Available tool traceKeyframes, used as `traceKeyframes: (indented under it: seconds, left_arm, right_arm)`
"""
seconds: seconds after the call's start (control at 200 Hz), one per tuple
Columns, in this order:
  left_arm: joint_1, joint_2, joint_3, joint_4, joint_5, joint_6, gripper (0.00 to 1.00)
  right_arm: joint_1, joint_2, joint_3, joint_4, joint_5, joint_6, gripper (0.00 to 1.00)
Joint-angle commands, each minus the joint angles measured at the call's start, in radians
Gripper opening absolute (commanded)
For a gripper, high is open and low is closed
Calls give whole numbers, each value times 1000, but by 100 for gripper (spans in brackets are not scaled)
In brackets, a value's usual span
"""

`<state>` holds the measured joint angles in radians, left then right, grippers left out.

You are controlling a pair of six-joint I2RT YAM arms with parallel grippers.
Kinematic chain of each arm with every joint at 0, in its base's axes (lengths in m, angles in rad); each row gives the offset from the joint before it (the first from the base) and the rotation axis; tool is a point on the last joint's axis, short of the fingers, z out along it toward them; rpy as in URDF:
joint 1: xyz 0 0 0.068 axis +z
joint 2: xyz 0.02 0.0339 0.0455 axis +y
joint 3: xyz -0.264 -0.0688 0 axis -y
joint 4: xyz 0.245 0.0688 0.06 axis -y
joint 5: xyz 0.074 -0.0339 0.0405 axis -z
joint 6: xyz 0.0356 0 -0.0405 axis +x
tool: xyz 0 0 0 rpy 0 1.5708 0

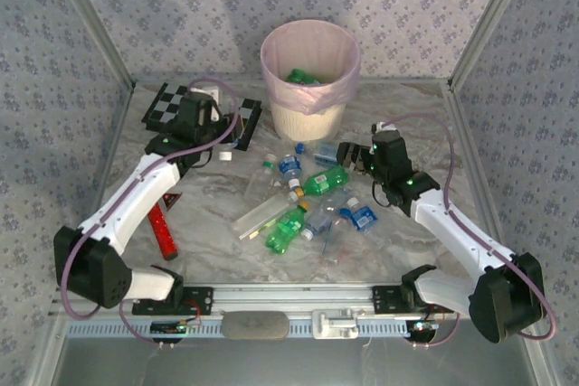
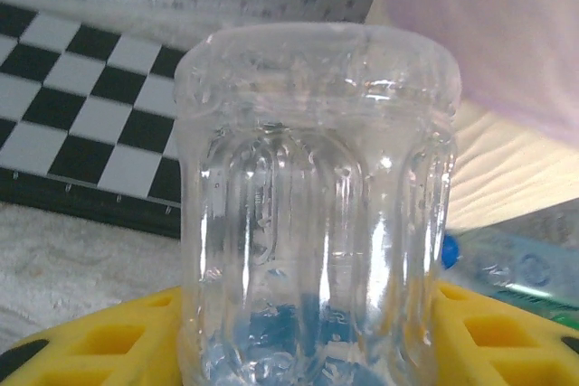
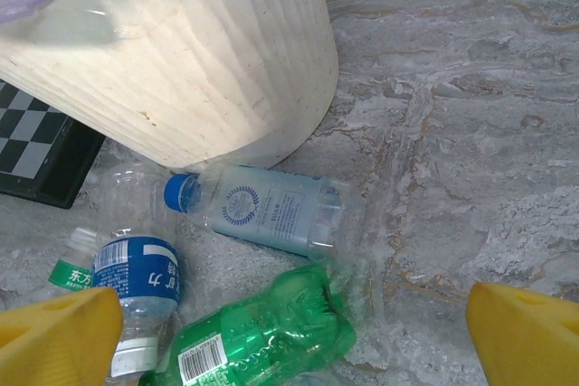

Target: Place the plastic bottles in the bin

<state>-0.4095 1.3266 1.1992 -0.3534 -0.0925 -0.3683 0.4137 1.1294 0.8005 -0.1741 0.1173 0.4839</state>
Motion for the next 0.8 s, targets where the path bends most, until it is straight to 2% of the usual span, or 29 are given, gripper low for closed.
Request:
traceKeyframes:
  seconds: [0.0, 0.19, 0.43, 0.55, 0.795]
  left_arm:
    - [1, -27, 88, 65, 47, -9, 54]
    - [-11, 29, 256, 103, 123, 10, 54]
    - [-74, 214, 505, 99, 185, 39, 54]
    - [-113, 380, 738, 5, 199, 95, 55]
    - [-155, 806, 1352, -247, 172, 135, 55]
  right_arm:
    - [-4, 4, -14, 24, -4, 21, 99]
    - [-3, -7, -12, 17, -10, 25, 99]
    - [-2, -48, -21, 10, 0, 36, 99]
    - [-2, -66, -21, -10, -5, 38, 99]
    - [1, -141, -56, -20, 17, 61, 99]
